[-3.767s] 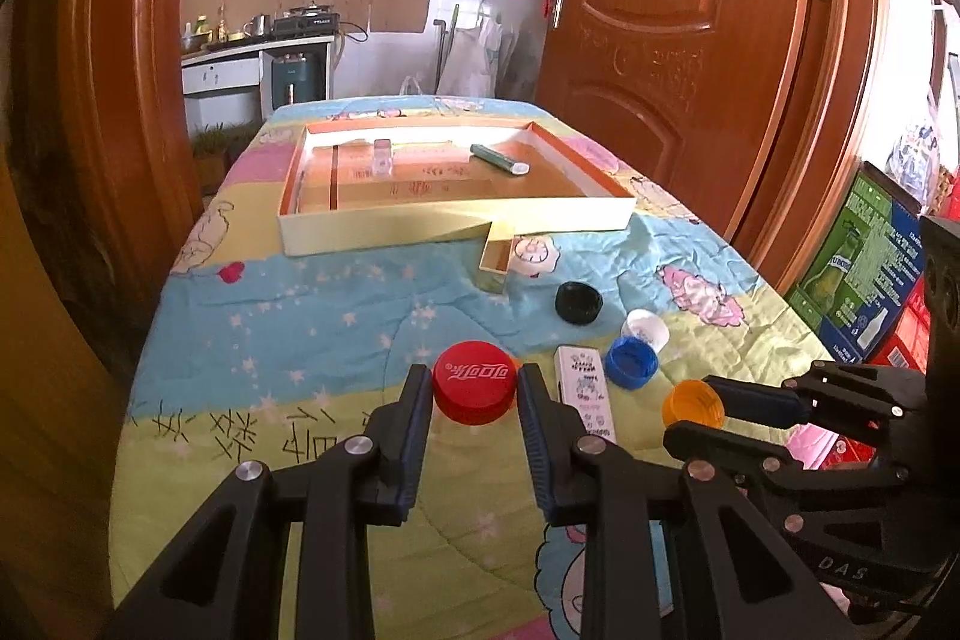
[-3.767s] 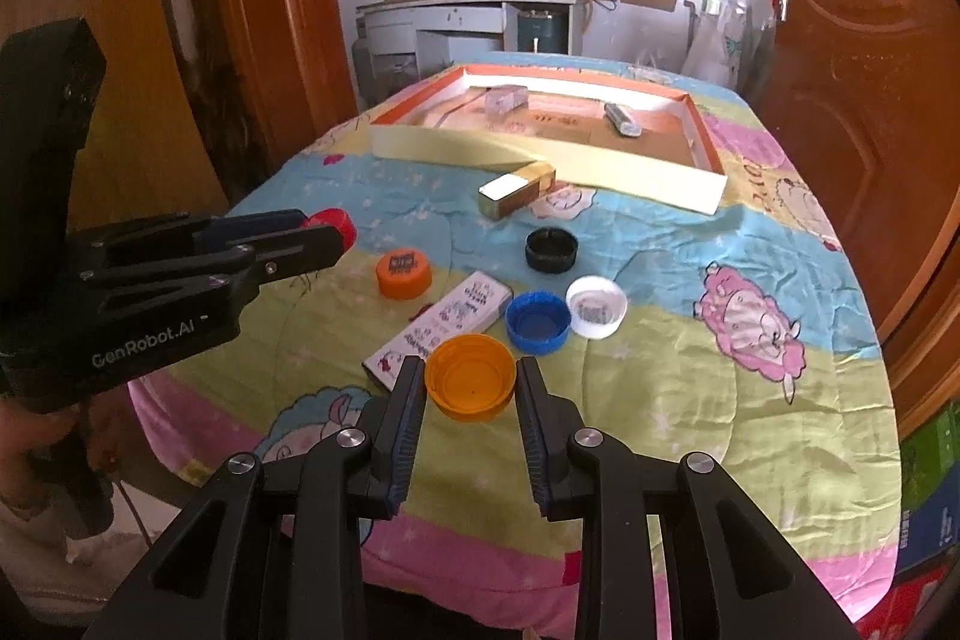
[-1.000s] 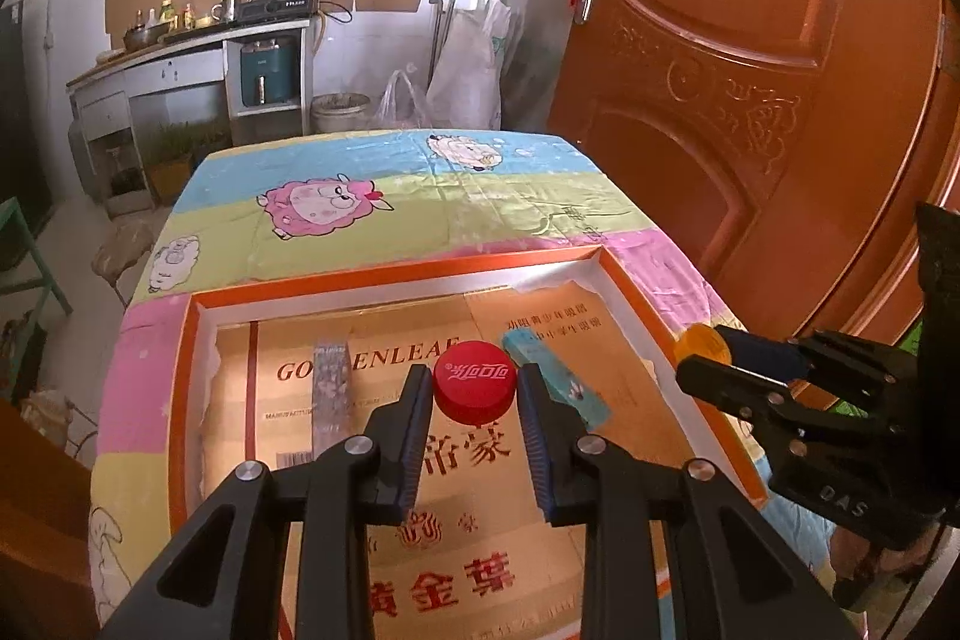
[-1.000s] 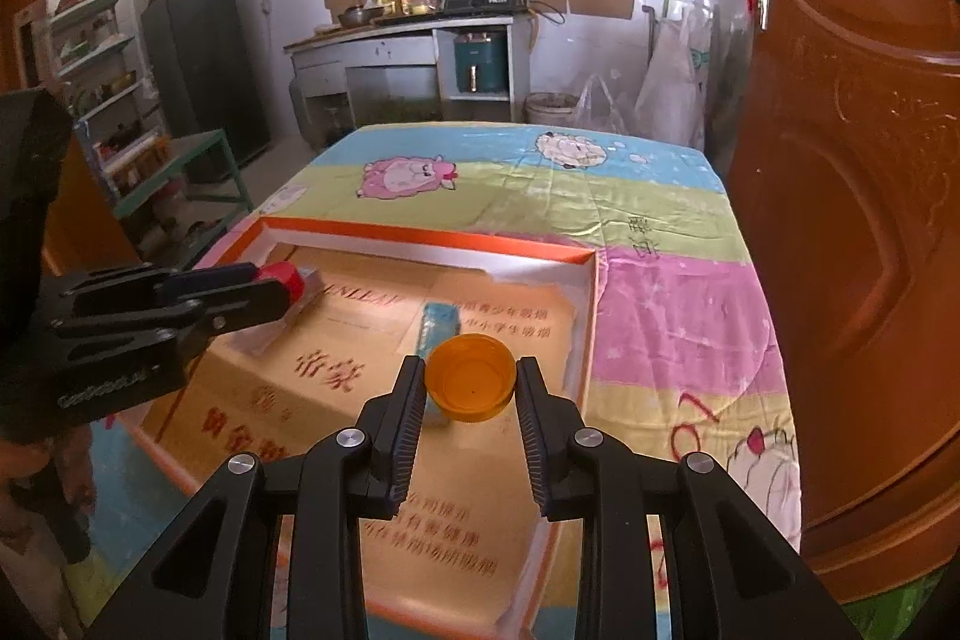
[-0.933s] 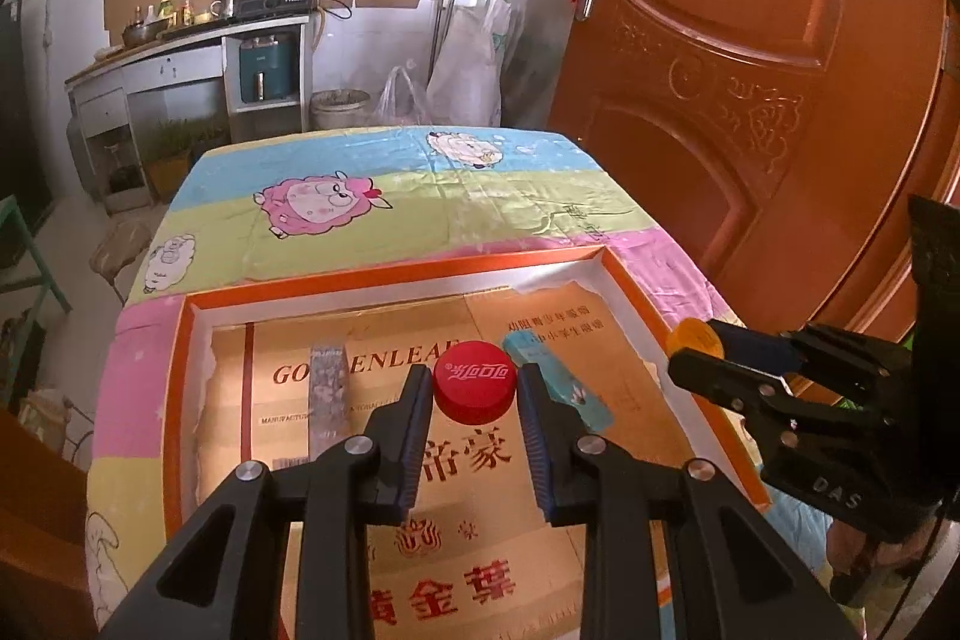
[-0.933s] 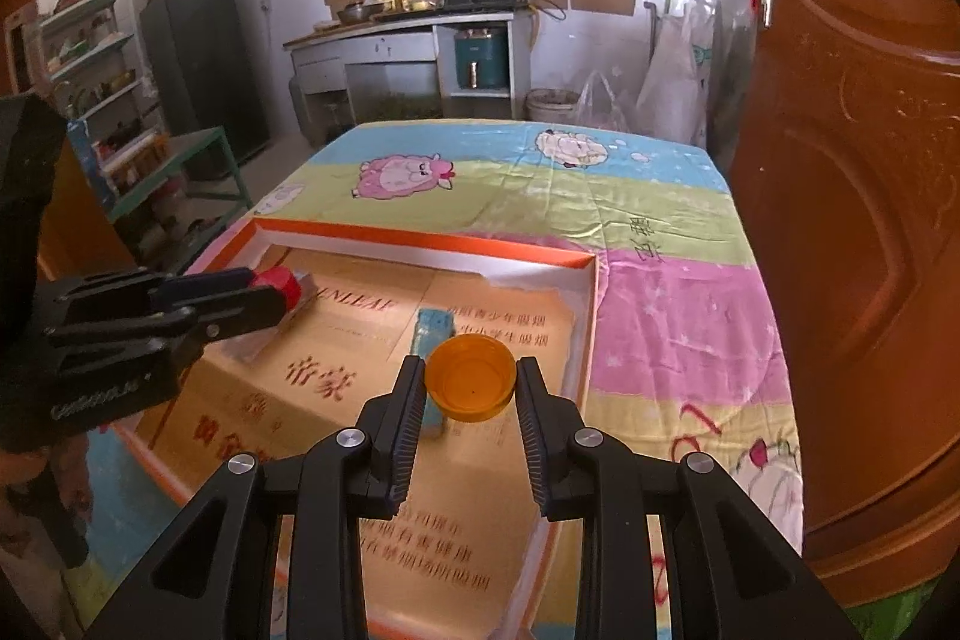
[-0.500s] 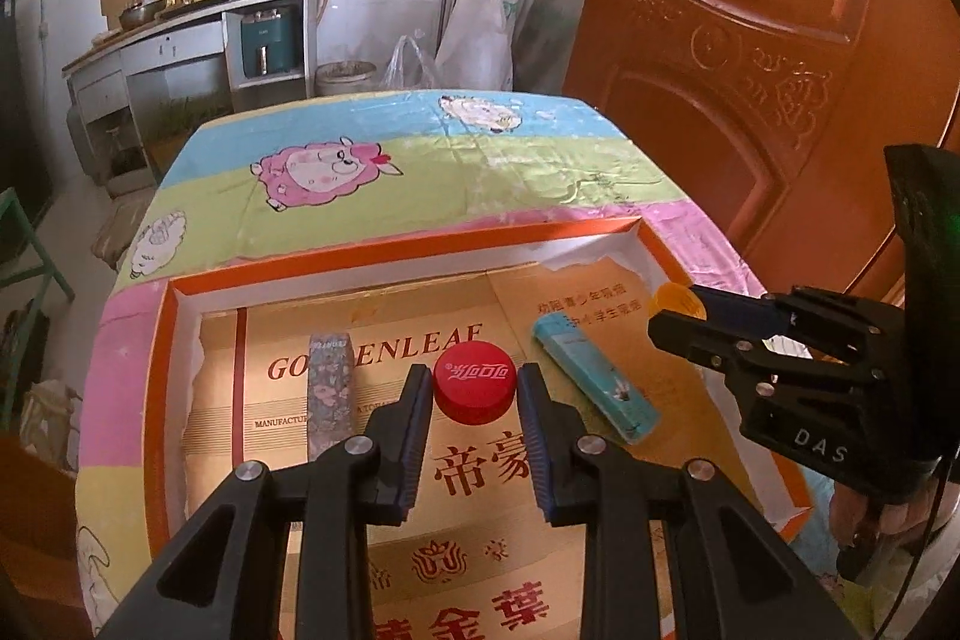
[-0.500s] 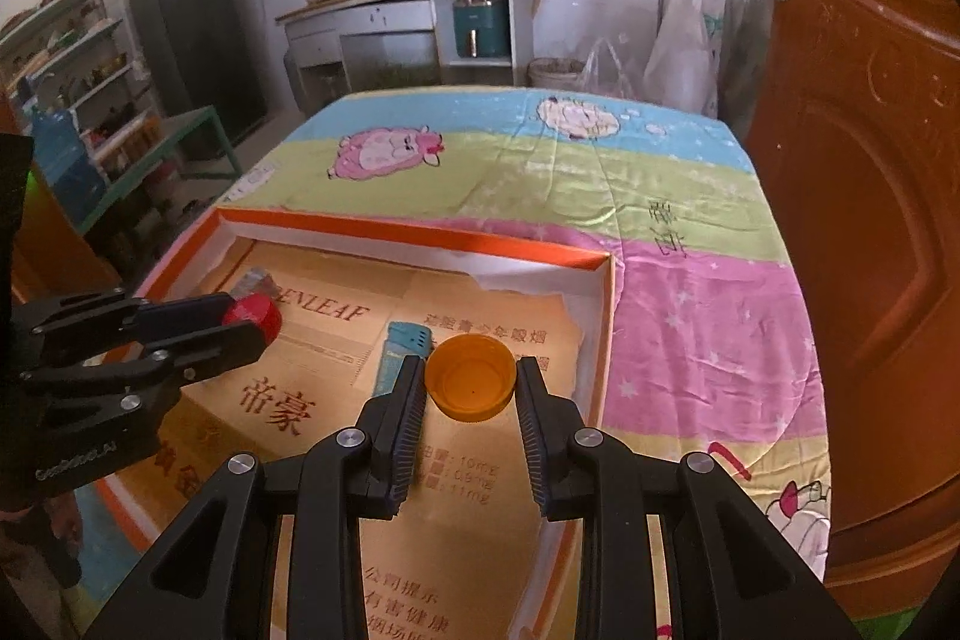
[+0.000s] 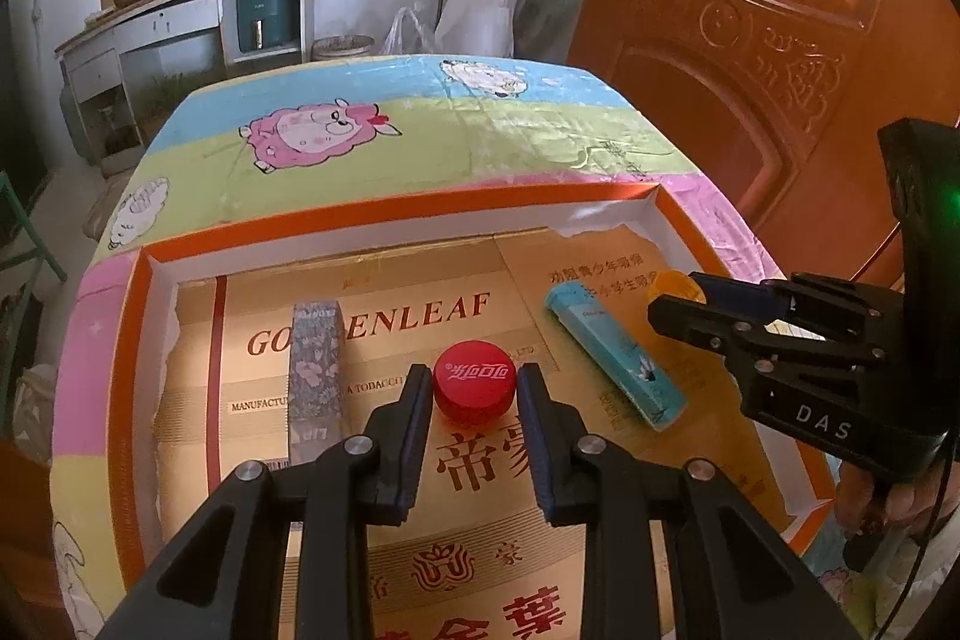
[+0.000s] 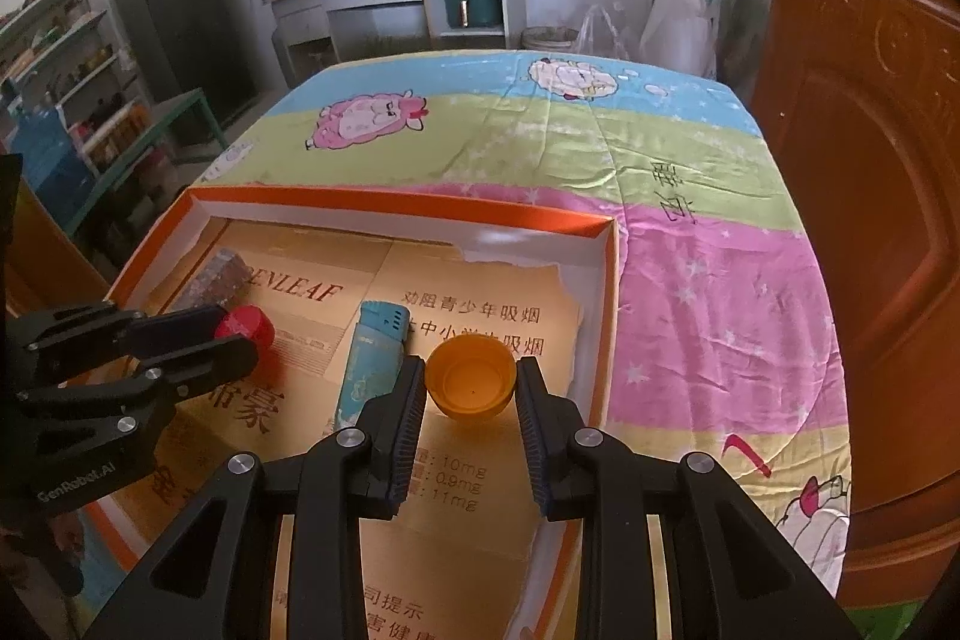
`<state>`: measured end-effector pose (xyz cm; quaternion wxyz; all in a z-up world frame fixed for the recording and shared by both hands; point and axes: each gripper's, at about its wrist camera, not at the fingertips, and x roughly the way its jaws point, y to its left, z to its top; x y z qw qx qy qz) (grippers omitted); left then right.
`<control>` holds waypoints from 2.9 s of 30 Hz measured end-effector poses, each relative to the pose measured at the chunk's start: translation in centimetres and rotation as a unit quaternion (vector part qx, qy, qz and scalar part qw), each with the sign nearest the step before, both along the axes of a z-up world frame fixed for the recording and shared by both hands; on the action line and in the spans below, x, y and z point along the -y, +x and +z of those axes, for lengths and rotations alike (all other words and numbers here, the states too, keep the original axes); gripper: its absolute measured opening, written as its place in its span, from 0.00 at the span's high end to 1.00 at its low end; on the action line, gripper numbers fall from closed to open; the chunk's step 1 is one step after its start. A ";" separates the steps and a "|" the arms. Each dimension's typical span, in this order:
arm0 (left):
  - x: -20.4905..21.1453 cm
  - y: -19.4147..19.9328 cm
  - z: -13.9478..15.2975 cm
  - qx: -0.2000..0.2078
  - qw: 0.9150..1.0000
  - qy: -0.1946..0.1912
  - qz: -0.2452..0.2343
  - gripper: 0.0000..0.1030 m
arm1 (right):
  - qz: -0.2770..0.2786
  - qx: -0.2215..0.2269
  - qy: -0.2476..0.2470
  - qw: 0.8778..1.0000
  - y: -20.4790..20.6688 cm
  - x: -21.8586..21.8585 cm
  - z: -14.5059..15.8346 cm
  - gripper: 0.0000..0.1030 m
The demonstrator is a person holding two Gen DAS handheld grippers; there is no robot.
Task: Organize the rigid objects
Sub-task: 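Carry both caps into the tray box and open both tools to release them, then withdraw both tools from the tray box toward the caps on the quilt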
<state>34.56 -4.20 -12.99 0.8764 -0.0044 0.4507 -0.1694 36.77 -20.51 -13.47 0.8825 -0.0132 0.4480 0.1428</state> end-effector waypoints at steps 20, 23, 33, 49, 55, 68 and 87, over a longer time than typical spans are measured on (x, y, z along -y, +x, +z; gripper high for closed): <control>0.1 0.0 -0.7 -0.006 1.000 0.012 -0.003 0.55 | 0.010 -0.030 -0.032 0.999 0.6 -1.1 -0.8 0.69; 0.1 -0.1 -0.6 -0.006 1.000 0.013 -0.004 0.51 | 0.013 -0.032 -0.028 0.999 0.6 -1.1 -0.8 0.64; -0.1 -1.2 0.6 0.009 1.000 0.015 -0.003 0.51 | 0.010 -0.034 -0.016 0.999 -0.1 -1.0 -0.4 0.57; -0.9 -5.1 3.8 0.036 0.999 0.008 0.002 0.51 | 0.009 -0.017 -0.010 1.000 -4.2 -1.1 2.7 0.57; -1.4 -6.9 5.2 0.047 0.999 0.001 0.004 0.51 | 0.008 -0.008 -0.007 1.000 -6.3 -1.2 4.1 0.57; -2.3 -11.2 7.0 0.060 0.998 -0.007 0.004 0.51 | 0.007 0.003 -0.005 1.000 -11.2 -1.6 6.1 0.57; -3.7 -17.2 9.2 0.091 0.995 -0.030 0.010 0.51 | 0.005 0.021 0.007 1.000 -18.1 -2.0 8.4 0.57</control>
